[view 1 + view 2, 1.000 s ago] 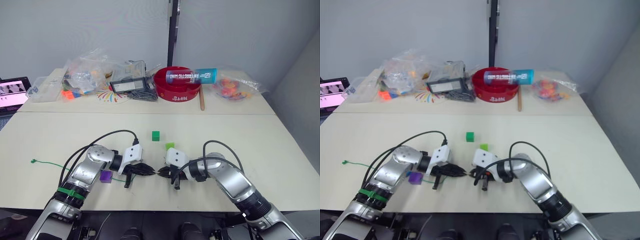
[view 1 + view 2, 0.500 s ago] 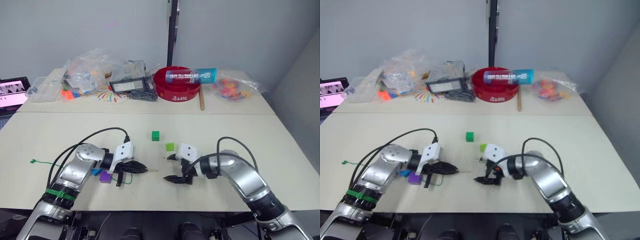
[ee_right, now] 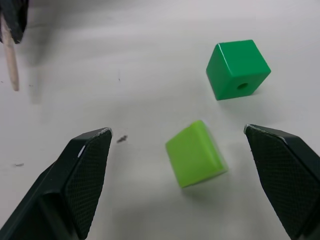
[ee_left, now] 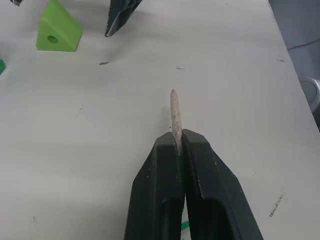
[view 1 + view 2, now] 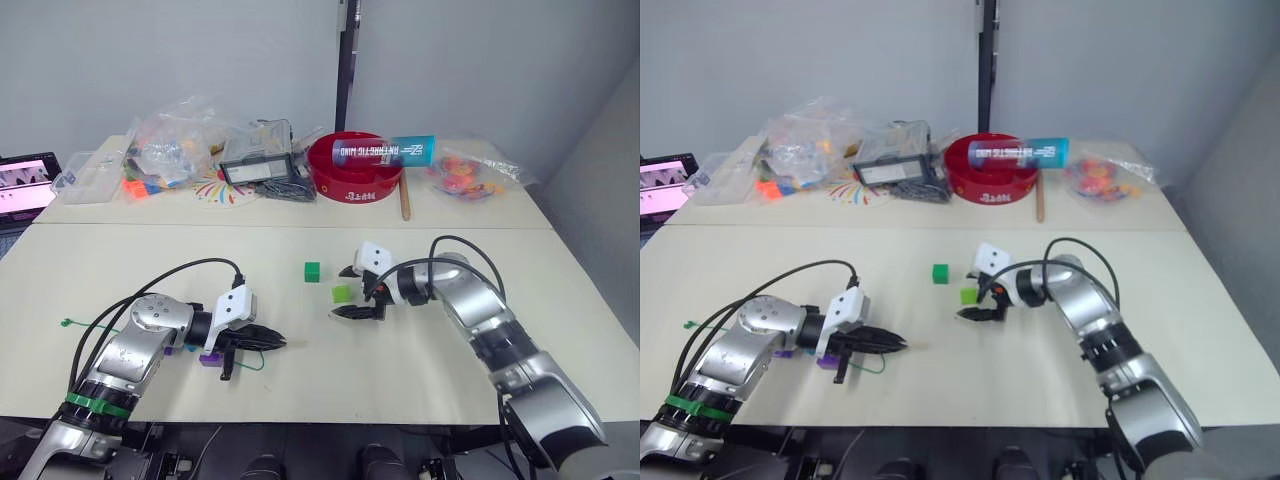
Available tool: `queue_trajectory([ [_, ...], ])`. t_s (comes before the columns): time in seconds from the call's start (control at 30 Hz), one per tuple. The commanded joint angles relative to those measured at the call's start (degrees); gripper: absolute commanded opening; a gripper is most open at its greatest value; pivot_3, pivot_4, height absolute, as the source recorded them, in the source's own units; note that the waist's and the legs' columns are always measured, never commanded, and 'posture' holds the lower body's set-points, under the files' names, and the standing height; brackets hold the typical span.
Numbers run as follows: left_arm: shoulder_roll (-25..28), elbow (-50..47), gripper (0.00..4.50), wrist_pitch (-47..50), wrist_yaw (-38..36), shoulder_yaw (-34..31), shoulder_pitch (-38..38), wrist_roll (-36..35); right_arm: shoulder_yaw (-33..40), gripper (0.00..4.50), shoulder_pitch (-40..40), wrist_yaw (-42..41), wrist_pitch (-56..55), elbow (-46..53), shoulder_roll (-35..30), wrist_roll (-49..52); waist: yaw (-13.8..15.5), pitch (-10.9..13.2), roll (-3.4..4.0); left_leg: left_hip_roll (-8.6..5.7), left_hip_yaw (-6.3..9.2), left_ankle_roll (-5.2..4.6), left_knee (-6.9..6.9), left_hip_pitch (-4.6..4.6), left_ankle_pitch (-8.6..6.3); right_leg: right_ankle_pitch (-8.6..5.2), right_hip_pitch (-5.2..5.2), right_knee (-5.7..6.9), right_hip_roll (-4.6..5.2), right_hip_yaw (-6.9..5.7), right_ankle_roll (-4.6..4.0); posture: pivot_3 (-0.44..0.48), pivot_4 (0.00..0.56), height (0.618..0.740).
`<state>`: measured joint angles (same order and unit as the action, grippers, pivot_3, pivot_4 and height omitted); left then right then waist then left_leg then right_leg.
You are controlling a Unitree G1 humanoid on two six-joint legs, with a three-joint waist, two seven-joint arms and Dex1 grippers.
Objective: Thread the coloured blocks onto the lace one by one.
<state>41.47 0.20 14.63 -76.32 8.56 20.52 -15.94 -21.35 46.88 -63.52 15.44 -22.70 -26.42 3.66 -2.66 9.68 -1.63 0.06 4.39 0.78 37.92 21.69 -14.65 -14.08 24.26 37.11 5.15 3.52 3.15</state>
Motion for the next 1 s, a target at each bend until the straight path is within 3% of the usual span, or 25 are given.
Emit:
queue_trajectory([
  [0.03, 0.68, -2.72, 0.0, 0.44, 0.91, -1.49, -0.63, -1.23, -0.15, 4.48, 2.95, -2.44, -5.26, -7.27, 1.48, -1.36, -0.06, 0.0, 0.0, 0.0, 0.0, 0.0, 0.0, 0.0, 0.0, 0.0, 0.0, 0.0, -0.01, 0.0, 0.0, 0.0, 0.15, 0.731],
  [0.13, 0.78, -3.19, 0.0, 0.62, 1.26, -1.66, -1.06, -1.16, -0.32, 4.48, 4.53, -3.89, -7.95, -12.25, 2.53, -2.62, -0.07, 0.0, 0.0, 0.0, 0.0, 0.0, 0.0, 0.0, 0.0, 0.0, 0.01, 0.01, 0.0, 0.0, 0.0, 0.0, 0.15, 0.731],
  [0.17, 0.84, -3.42, 0.0, 0.72, 1.4, -1.77, -1.26, -1.17, -0.26, 4.24, 4.9, -4.52, -8.59, -13.81, 2.91, -2.9, -0.09, 0.0, 0.01, 0.0, 0.0, 0.0, 0.0, 0.0, 0.0, 0.0, 0.01, 0.02, 0.0, 0.0, -0.01, 0.0, 0.15, 0.731],
  [0.47, 1.46, -3.8, 0.0, 0.32, 1.98, -2.39, -2.42, -1.45, 0.46, 1.34, 5.58, -7.54, -11.62, -18.37, 4.45, -4.03, -0.39, 0.0, 0.01, 0.0, 0.0, 0.0, 0.0, -0.09, 0.0, 0.01, -0.03, 0.08, 0.0, 0.0, -0.02, 0.0, 0.15, 0.731],
  [0.6, 1.5, -2.84, 0.0, -0.62, 1.74, -2.61, -2.59, -1.44, 0.43, 1.3, 1.8, -8.6, -8.54, -10.0, 3.88, -2.96, -0.35, 0.0, 0.01, 0.0, 0.01, 0.01, 0.0, -0.09, 0.0, 0.01, -0.03, 0.1, 0.0, 0.0, -0.03, 0.0, 0.15, 0.731],
  [0.83, 1.71, -0.68, 0.0, -2.66, 1.36, -2.82, -2.56, -0.83, -1.82, 1.3, -9.95, -7.49, 4.25, 14.32, 1.51, -2.2, -0.28, 0.0, 0.02, 0.0, 0.04, -0.01, 0.0, -0.06, -0.01, 0.01, 0.0, 0.11, 0.0, -0.01, -0.02, 0.0, 0.15, 0.731],
  [1.0, 1.71, -0.43, 0.0, -2.97, 0.76, -2.37, -2.5, -0.87, -3.6, 1.3, -13.96, -5.24, 9.61, 21.78, 1.1, -2.83, -0.23, 0.0, 0.02, 0.0, 0.02, -0.01, 0.0, -0.09, -0.01, 0.01, -0.02, 0.1, -0.01, -0.01, -0.02, 0.0, 0.15, 0.731],
])
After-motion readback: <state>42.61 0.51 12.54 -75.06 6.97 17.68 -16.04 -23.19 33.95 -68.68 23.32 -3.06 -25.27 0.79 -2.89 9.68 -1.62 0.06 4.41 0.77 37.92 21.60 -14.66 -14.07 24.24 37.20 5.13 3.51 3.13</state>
